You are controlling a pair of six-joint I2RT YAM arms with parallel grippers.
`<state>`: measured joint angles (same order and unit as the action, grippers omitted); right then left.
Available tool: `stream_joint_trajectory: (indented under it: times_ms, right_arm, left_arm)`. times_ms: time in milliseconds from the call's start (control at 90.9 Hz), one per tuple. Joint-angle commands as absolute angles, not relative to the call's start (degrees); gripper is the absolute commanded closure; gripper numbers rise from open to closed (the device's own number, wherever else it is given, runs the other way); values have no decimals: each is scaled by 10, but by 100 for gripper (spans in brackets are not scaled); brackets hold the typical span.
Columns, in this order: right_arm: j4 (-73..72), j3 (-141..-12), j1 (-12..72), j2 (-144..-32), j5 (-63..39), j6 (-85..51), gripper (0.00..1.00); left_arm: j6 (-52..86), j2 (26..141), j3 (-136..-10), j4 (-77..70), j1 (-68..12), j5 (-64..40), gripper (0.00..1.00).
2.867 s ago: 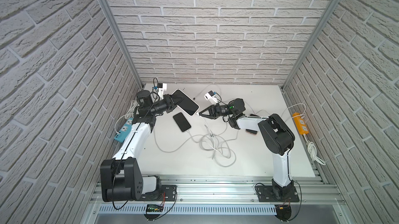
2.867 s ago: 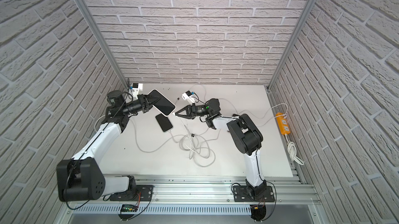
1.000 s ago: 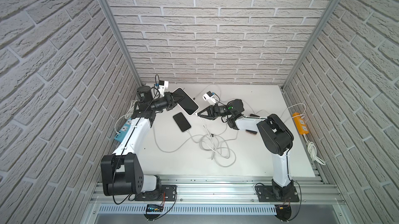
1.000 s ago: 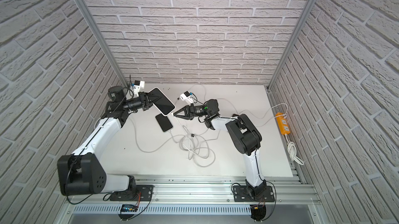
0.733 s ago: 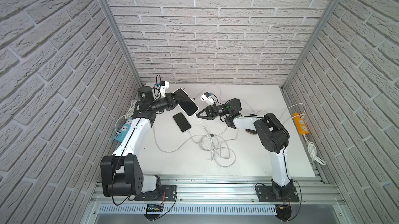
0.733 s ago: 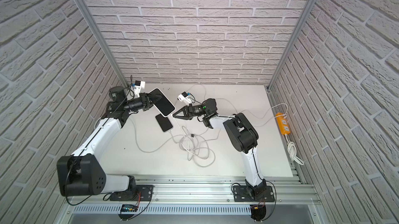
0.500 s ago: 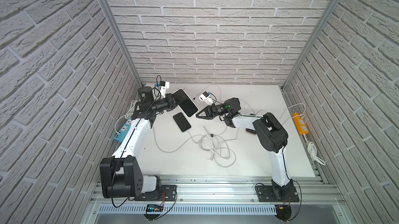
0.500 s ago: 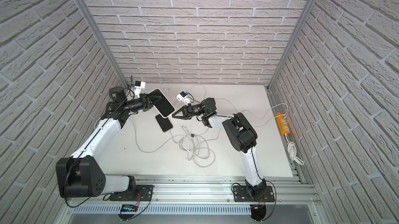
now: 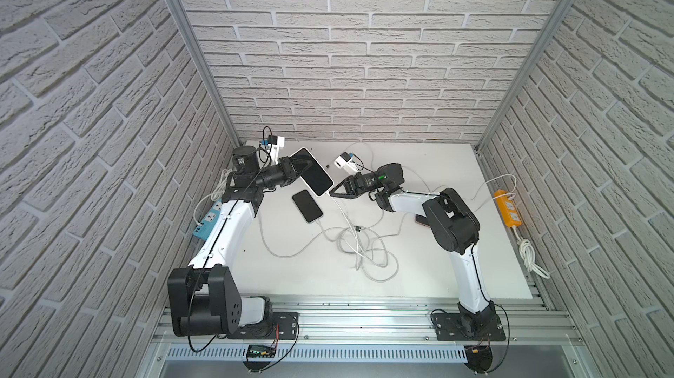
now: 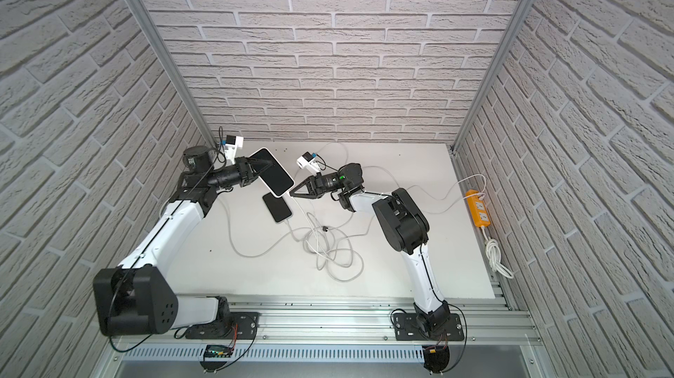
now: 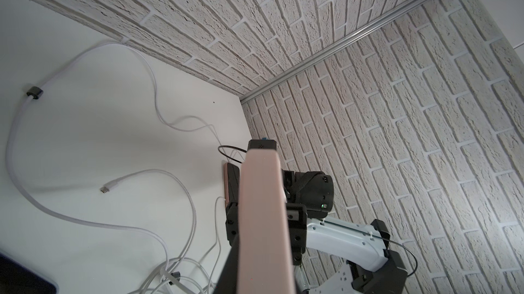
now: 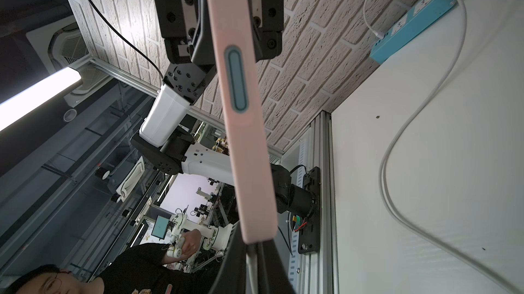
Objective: Plug the charging cable into the phone
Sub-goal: Insert the charging cable into the phone.
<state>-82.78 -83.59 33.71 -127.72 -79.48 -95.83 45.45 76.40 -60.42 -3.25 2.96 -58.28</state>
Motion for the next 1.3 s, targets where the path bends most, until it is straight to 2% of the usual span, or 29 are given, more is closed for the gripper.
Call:
stream_joint_trajectory:
  times_ms: [0, 242, 341, 561, 704, 880, 1045, 1100, 1287]
  right_arm:
    - [-820, -885, 327, -1283, -588, -974, 97]
    - [-820, -816, 303, -1255, -606, -959, 96]
    - [-820, -774, 287, -1239, -608, -947, 89]
    - [-819, -699, 258, -1208, -615, -926, 63]
    - [-780, -653, 235, -1181, -616, -888, 54]
    - [-606, -611, 213, -1113, -616, -752, 49]
    - [-172, -642, 213, -1021, -565, -447, 48]
    - [-72, -658, 214, -1003, -546, -379, 48]
    - [89, -671, 214, -961, -502, -282, 48]
  left_arm:
    - [471, 740, -586, 53, -26, -745, 100]
    - [469, 751, -598, 55, -3, -741, 100]
    - [469, 762, -606, 56, 9, -732, 100]
    - [433, 808, -640, 92, 19, -704, 100]
    - [404, 852, -662, 118, 24, -687, 100]
    - [374, 914, -677, 130, 22, -675, 100]
    - [334, 1008, -720, 164, 2, -642, 100]
    - [316, 1044, -743, 181, -10, -637, 100]
    - [280, 1157, -824, 228, -36, -625, 100]
